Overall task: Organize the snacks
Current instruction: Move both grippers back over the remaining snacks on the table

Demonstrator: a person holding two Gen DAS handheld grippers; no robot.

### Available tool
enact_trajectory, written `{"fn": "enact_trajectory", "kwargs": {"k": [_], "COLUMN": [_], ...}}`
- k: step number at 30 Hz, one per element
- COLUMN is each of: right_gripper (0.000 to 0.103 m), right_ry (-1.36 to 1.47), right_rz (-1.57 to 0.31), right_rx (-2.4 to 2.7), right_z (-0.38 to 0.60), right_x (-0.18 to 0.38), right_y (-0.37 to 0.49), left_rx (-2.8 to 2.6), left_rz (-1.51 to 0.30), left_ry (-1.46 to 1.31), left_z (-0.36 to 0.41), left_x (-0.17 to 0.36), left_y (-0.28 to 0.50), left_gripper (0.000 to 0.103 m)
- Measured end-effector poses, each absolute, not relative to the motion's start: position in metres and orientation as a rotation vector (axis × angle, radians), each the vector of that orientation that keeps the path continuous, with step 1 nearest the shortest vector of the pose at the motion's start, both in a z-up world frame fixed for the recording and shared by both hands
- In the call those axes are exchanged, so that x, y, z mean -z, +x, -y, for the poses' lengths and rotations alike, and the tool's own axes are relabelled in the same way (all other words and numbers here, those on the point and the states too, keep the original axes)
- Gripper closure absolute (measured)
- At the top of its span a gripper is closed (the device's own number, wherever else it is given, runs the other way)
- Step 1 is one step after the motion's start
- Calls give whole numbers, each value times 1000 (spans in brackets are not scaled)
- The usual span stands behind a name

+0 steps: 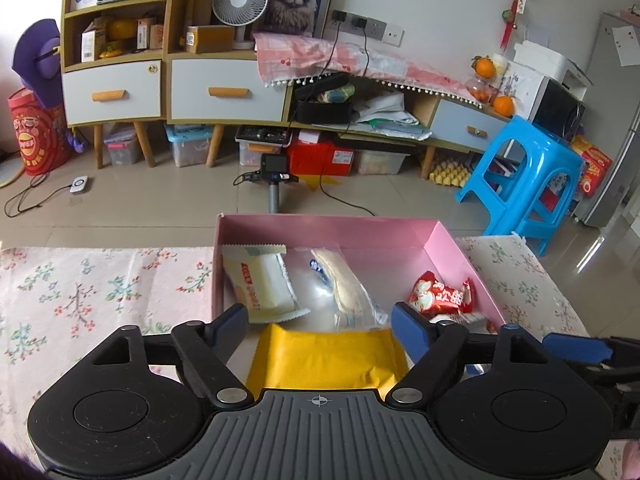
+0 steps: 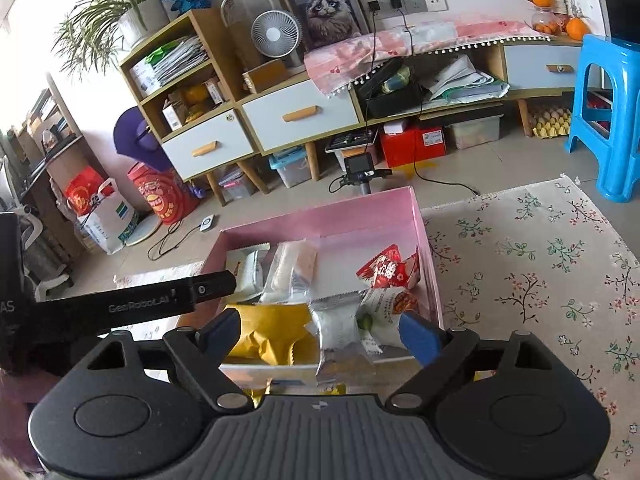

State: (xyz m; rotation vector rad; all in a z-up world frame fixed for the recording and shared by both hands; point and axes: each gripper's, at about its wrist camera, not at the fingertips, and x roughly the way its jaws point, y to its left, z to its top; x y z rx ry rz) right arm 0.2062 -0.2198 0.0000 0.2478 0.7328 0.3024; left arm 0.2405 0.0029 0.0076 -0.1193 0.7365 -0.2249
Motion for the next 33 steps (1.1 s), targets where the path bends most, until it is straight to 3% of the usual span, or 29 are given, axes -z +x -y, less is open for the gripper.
{"fn": "enact_trajectory", "kwargs": {"k": [17, 33], "right_gripper": [15, 12], "right_ry": [202, 22], "right_rz": [-742, -739], "right_rx": [-332, -393], "right_z": [224, 209], "right_x": [-16, -22], "right_y": [170, 121], "left_rx": [224, 236], "left_rz": [-747, -775], "left_ry": [-117, -147], "left_z": [-28, -56], "left_x": [-16, -17], "left_y": [164, 106], "left_gripper": [8, 6]}}
